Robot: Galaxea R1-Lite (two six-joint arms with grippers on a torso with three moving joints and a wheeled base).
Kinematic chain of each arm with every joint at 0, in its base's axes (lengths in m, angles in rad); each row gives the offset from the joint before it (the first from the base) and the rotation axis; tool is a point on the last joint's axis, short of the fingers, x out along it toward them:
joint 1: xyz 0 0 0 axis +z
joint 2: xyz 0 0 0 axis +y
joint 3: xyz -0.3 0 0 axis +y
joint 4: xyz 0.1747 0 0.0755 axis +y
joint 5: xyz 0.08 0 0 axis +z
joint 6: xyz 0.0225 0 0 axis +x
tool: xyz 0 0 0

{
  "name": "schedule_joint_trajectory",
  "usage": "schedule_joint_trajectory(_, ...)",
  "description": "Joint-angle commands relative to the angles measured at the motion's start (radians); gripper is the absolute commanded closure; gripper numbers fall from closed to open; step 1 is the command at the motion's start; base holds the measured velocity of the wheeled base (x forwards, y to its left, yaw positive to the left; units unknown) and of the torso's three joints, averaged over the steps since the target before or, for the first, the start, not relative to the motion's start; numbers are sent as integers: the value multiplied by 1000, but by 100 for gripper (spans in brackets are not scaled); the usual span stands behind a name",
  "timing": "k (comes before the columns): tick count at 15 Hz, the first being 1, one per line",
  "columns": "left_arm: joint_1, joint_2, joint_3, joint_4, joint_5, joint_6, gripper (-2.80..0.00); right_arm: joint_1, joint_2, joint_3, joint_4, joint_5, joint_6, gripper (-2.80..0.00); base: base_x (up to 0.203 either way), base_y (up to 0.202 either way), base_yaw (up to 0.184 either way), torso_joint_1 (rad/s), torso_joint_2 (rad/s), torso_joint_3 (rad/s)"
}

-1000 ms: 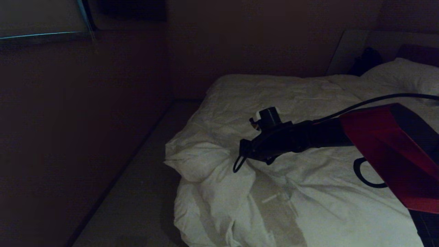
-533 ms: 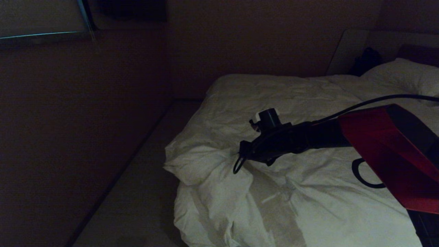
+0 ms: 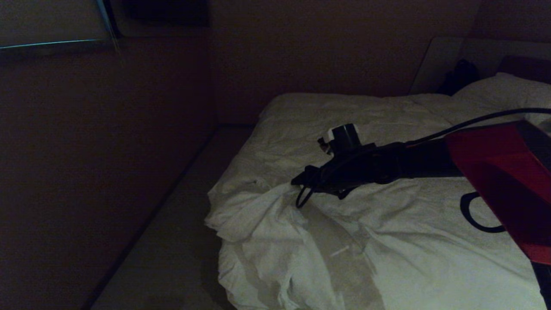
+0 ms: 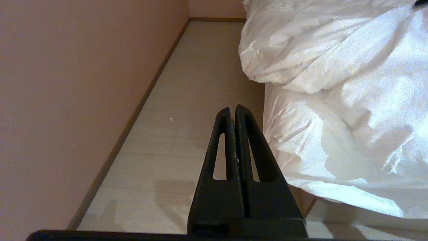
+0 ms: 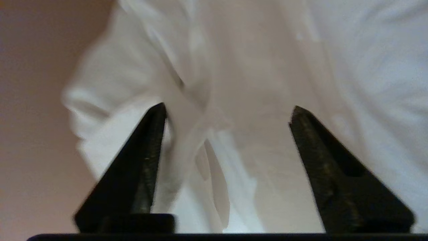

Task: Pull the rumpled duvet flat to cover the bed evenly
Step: Flatten the corners of the folded blanket

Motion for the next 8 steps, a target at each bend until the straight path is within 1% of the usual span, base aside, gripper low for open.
schedule_joint_trajectory(1, 0, 0, 0, 0, 0, 0, 0, 1, -90, 10, 0, 2, 4, -280, 0, 0, 0, 0, 0, 0)
schedule_joint_trajectory(5, 0, 0, 0, 0, 0, 0, 0, 1, -188, 25, 2, 7, 6, -280, 0, 0, 0, 0, 0, 0)
schedule_joint_trajectory(8, 0, 0, 0, 0, 0, 0, 0, 2, -264, 63, 1, 11, 6, -280, 0, 0, 0, 0, 0, 0)
